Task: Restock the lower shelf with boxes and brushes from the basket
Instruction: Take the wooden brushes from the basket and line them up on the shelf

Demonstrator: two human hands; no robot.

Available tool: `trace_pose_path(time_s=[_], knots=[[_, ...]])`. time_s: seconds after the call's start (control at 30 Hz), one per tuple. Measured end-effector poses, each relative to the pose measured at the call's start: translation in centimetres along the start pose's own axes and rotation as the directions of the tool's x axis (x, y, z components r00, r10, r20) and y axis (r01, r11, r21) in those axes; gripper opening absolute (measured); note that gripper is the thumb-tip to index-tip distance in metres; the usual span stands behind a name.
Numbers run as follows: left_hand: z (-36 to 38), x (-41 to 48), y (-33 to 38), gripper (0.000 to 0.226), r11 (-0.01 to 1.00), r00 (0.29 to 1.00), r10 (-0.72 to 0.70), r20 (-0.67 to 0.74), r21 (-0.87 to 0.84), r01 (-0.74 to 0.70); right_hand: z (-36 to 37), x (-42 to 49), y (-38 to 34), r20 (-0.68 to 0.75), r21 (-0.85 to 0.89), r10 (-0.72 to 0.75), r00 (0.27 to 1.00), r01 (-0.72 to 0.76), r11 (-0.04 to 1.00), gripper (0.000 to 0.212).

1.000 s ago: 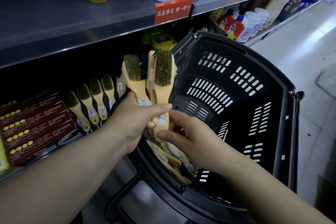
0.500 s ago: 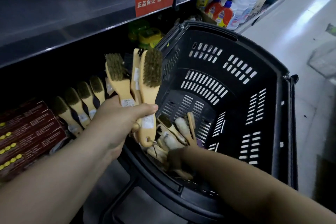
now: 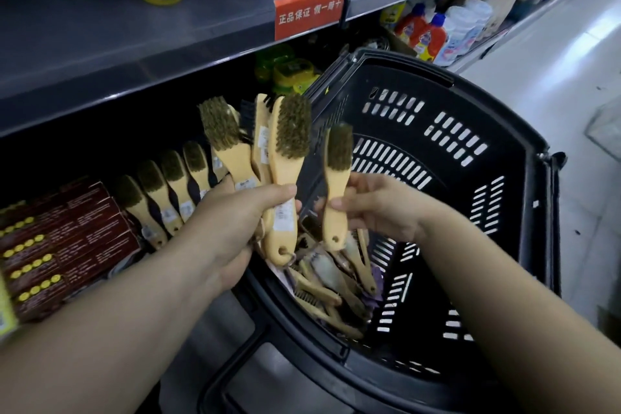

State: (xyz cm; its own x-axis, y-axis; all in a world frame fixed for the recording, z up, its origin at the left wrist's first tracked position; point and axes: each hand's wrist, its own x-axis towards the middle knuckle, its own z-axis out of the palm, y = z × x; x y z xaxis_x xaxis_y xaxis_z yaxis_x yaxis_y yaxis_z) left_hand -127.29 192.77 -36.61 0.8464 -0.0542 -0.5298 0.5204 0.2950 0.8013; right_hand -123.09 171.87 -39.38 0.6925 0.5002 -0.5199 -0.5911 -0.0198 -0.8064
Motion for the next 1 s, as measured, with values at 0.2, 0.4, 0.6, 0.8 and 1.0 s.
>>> trace_pose_path(time_s=[0.2, 0.4, 0.6, 0.8, 1.0], knots=[[0.5, -0.6, -0.1, 0.046, 0.996, 0.997, 0.065, 0.051, -0.067, -0.061, 3.5, -2.2, -2.7, 0.123, 0.077, -0.153, 0.980, 0.144, 0.987, 0.032], [0.4, -1.0, 0.0, 0.074, 0.996, 0.986, 0.093, 0.140, -0.017, -0.092, 4.8, -1.5, -2.3, 0.043, -0.023, -0.169, 0.985, 0.170, 0.985, 0.030], [0.0, -1.0, 0.0, 0.076, 0.991, 0.960, 0.131, 0.249, 0.001, -0.136, 4.9, -1.3, -2.0, 0.000, -0.105, -0.211, 0.977, 0.210, 0.972, 0.028], [0.2, -1.0, -0.2, 0.079, 0.981, 0.961, 0.192, 0.200, -0.009, -0.194, 6.4, -1.0, -1.8, -0.052, 0.022, -0.248, 0.967, 0.249, 0.968, 0.025], [0.5, -1.0, -0.1, 0.072, 0.981, 0.974, 0.194, 0.120, -0.038, -0.191, 7.7, -0.3, -2.0, -0.247, 0.238, -0.176, 0.953, 0.236, 0.942, 0.011]])
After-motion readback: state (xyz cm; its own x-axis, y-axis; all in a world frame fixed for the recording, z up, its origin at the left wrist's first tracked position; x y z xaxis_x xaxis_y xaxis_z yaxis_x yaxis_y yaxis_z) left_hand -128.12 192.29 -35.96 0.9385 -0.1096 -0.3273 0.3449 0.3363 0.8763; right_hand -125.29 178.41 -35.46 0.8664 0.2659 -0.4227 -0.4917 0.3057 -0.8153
